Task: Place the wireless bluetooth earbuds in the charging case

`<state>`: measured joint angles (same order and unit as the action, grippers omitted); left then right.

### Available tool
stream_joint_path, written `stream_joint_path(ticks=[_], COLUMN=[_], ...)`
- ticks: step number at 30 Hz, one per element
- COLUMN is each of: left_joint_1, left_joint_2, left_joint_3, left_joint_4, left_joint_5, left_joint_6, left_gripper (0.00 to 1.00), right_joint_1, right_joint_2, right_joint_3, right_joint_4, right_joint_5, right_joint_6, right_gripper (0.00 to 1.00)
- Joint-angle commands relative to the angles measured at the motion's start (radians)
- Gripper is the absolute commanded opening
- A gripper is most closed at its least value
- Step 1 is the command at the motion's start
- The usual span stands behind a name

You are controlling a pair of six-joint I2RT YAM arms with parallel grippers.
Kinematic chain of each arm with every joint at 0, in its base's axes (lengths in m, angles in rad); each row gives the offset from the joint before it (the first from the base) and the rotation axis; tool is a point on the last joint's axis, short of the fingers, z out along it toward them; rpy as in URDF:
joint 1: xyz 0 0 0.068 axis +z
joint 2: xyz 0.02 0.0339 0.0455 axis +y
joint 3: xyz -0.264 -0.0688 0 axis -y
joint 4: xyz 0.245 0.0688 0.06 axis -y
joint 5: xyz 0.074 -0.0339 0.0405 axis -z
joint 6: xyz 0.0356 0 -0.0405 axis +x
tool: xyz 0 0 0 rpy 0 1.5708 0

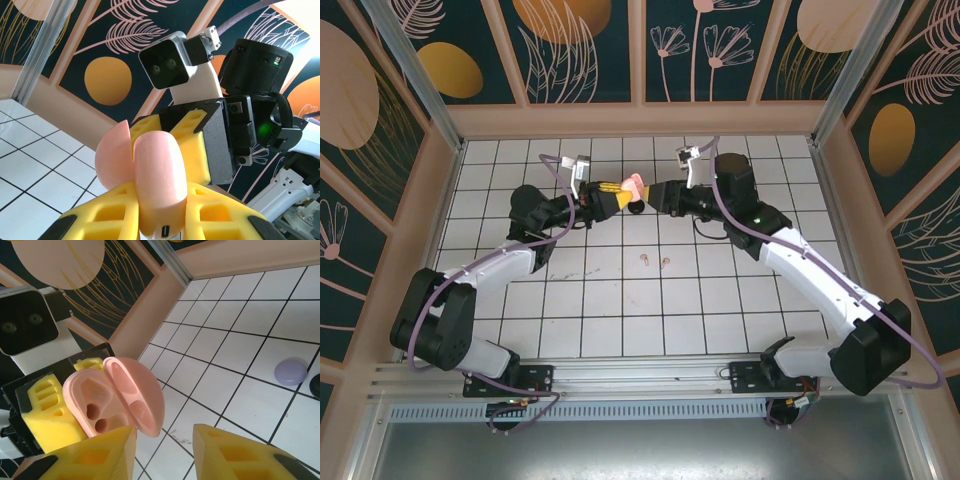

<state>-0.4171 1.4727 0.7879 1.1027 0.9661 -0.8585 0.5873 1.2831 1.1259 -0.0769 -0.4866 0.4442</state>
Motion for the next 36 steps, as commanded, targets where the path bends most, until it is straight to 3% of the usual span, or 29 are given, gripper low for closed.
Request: stream_joint_path(ticks=[1,12,28,36], left_joint_1=[-0.009,-0.029,-0.052,-0.057], left_joint_2=[0.008,0.009,0.014,0.018], left_joint_3=[0.034,0.04,0.043,0.043], left_joint_4=[0.011,-0.001,-0.007,-0.019], left_joint_5=[0.022,0.023,0.022,0.016], left_joint_6=[0.007,0.017,0.022,0.031], left_gripper=[0.0,0.0,0.0,0.0], right_joint_1=[0.006,0.006,0.0,-0.004], right_joint_2=[0.014,0.04,0.048,0.044], right_joint_3=[0.044,0.059,0.071,0.072], right_joint_4=[0.048,0.042,0.045,0.047], right_joint_5=[-0.021,-0.008,-0.005,-0.001], right_joint_6=[-0.002,-0.01,-0.01,-0.009], right_gripper=[0.35,0.31,0.03,0.0])
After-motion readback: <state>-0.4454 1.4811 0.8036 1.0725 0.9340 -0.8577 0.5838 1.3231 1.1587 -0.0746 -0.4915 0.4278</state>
